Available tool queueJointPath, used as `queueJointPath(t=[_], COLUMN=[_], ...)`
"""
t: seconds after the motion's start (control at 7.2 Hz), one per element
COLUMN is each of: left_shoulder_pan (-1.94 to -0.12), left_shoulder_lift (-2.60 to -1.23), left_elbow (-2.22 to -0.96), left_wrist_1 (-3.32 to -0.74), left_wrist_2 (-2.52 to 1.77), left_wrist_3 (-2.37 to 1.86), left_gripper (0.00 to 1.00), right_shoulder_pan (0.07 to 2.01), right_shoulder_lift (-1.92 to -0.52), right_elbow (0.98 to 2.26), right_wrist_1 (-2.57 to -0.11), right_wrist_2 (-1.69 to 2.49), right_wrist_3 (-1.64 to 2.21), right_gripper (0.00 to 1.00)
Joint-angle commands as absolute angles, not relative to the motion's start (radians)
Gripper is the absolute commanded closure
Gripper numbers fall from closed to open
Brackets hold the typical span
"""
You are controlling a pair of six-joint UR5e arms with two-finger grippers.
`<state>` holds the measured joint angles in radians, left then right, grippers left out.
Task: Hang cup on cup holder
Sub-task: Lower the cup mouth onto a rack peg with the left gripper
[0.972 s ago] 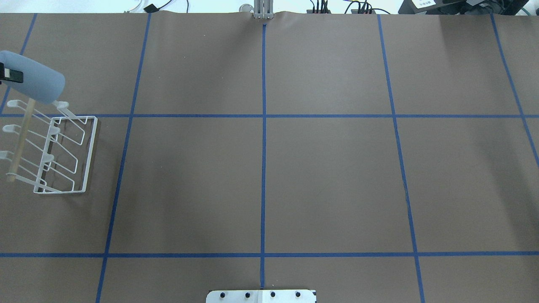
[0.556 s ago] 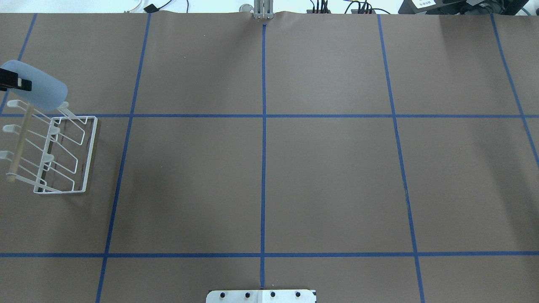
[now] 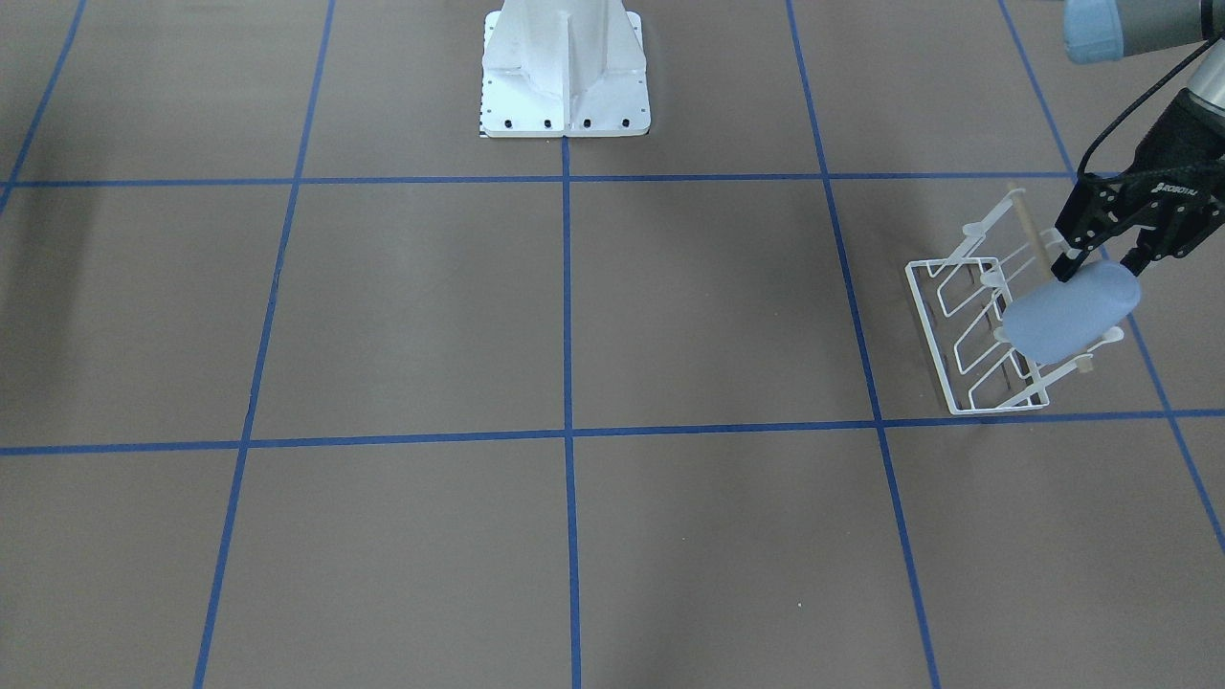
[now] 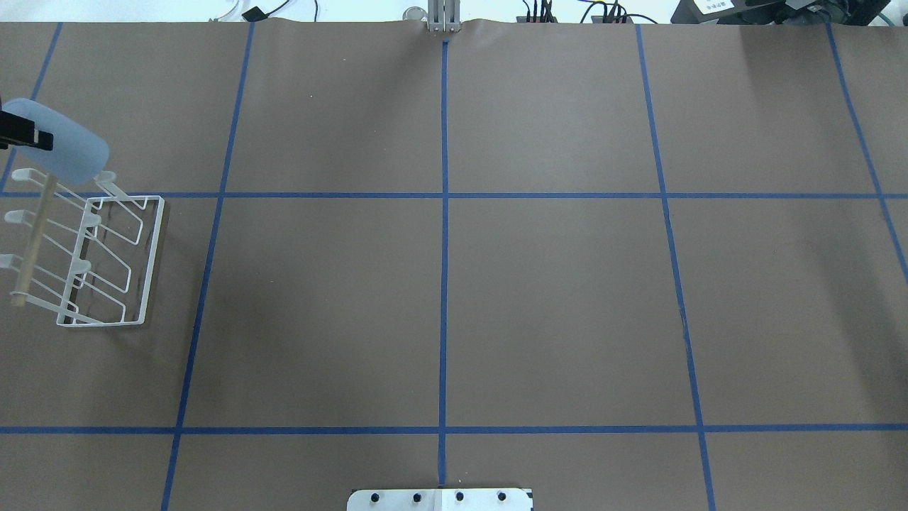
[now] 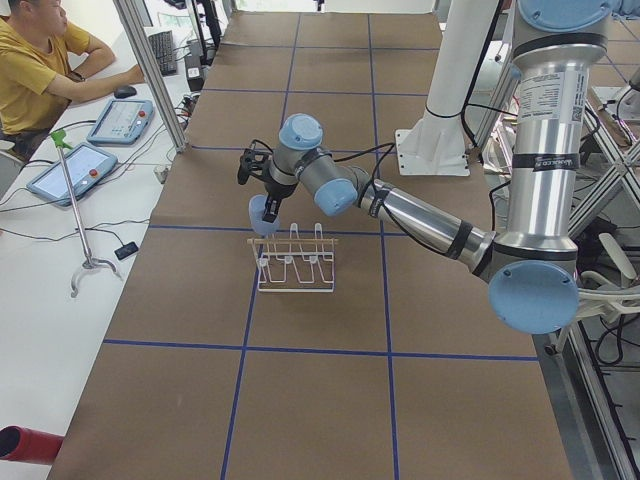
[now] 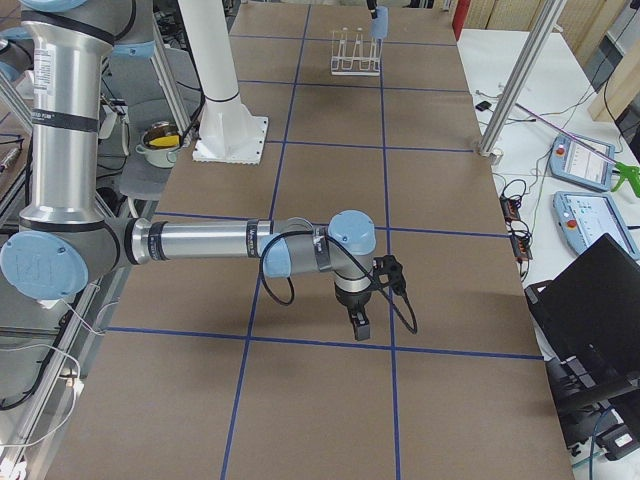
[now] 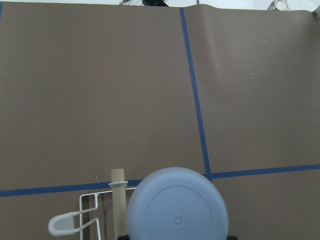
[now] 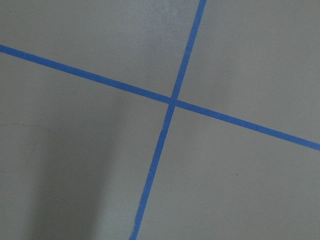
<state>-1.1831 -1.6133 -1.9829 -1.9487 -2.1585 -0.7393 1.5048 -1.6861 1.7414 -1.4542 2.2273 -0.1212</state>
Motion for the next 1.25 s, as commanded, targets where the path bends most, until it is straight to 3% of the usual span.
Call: queueJointPath(t=[0.0, 0.42, 0.56, 0.83, 0.97, 1.11], left_shoulder_pan=[-1.134, -1.094, -1.095, -1.095, -1.097, -1.117], left_shoulder_lift=[-1.626, -1.637, -1.635, -1.640, -1.641, -1.638], left_elbow=[-1.983, -1.986, -1.987, -1.994, -2.003, -2.014], left_wrist_1=[-1.927, -1.881, -1.882, -1.879, -1.878, -1.873], left_wrist_2=[-2.094, -2.060, -2.062, -2.077, -2.104, -2.112], left_wrist_3=[-0.753, -0.753, -0.749, -0.741, -0.741, -0.738], left_gripper=[0.82, 0.81, 0.75, 0.39, 0.02, 0.02], right_shoulder_pan=[1.505, 1.505, 1.505, 1.505, 1.505, 1.505], right_shoulder_lift=[-1.686, -1.684, -1.684, -1.684, -1.684, -1.684], right_elbow=[1.740, 1.738, 1.738, 1.738, 1.738, 1.736], right_wrist_1=[-1.454, -1.454, -1.454, -1.454, -1.454, -1.454], right_wrist_2=[2.227, 2.227, 2.227, 2.227, 2.227, 2.229], right_wrist_3=[-0.120, -0.115, -0.114, -0.114, -0.112, -0.120], right_gripper=[0.00, 0.00, 0.00, 0.00, 0.00, 0.00])
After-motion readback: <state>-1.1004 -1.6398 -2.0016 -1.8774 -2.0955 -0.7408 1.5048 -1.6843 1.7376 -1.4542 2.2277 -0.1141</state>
